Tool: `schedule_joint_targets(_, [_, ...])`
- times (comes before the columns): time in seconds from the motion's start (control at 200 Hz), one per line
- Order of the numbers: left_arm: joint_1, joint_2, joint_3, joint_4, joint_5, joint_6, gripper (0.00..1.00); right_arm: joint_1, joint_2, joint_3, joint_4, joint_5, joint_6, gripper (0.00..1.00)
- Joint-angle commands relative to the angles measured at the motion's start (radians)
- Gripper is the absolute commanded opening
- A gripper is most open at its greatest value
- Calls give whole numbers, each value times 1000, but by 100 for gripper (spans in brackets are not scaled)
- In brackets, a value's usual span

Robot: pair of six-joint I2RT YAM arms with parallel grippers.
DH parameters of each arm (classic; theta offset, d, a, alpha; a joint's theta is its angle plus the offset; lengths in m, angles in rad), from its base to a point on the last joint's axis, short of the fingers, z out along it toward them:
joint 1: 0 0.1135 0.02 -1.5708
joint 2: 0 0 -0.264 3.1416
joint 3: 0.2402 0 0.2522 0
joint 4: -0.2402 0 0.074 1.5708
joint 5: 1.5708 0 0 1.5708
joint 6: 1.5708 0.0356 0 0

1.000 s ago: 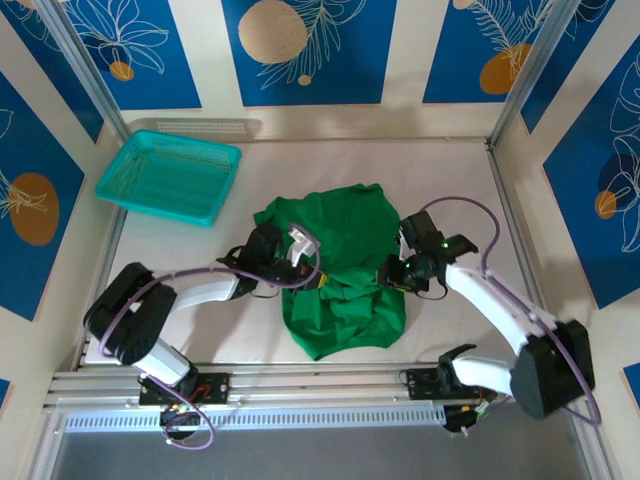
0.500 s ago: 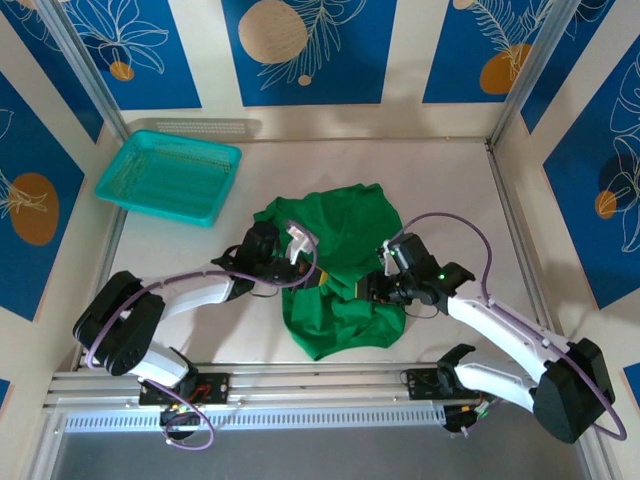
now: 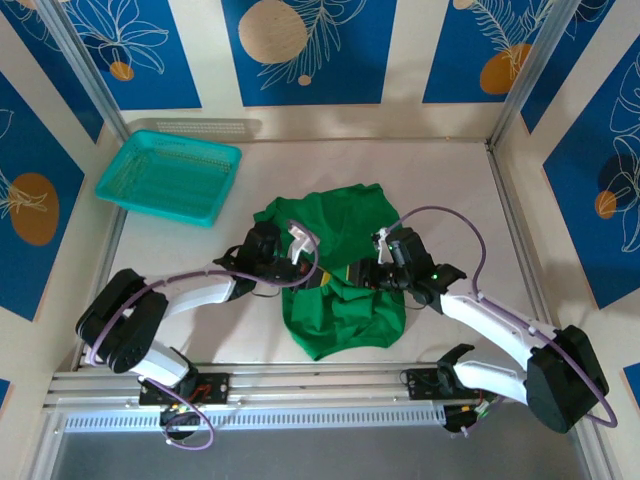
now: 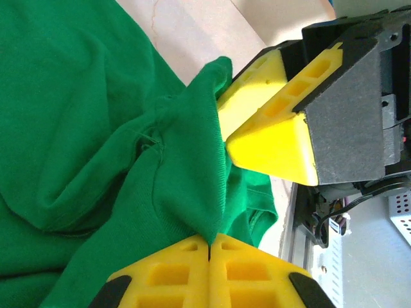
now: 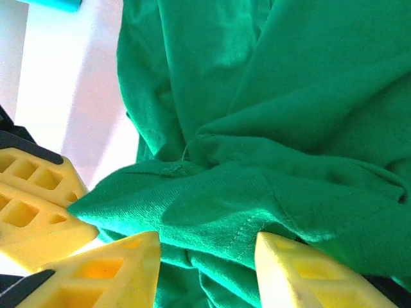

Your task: Fold the inside-out t-shirt

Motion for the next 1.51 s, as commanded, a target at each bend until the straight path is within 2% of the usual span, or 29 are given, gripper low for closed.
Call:
schedule_joint_targets(0.0, [-8,21,4,31,28,-9,0,-10,-2,-25,112,-22,41,44])
schedule_joint_targets(0.07, [-8,27,3,21,15,5,1,-18,3,-29,108,17,49,45])
schedule_joint_targets(0.18, [-8,38,21,-52,-70,87,28,-63,10,-38,102,1,57,46])
schedule_joint_targets(0.355, [-7,66,136,-321,-246,318,39,-143,-67,-42,-35,-103,108,49])
schedule_joint_targets(0.48, [-8,46,199,-384,-271,356,42,-186,-106,-55,-92,-173,107,55])
schedule_joint_targets(0.65, [-13,34,249,-382,-266,360,43,-214,-33,-60,6,-256,114,56])
schedule_joint_targets(0.791, [-44,43,294,-371,-239,367,44,-217,49,-23,40,-214,82,56])
schedule_joint_targets(1.141, [-87,96,319,-360,-275,366,44,-271,167,25,154,-278,43,56])
schedule_joint_targets(1.376, [-92,91,327,-370,-296,366,45,-281,270,47,213,-302,56,56])
schedule_joint_targets(1.501, [-96,86,318,-362,-314,355,45,-279,270,23,253,-306,92,56])
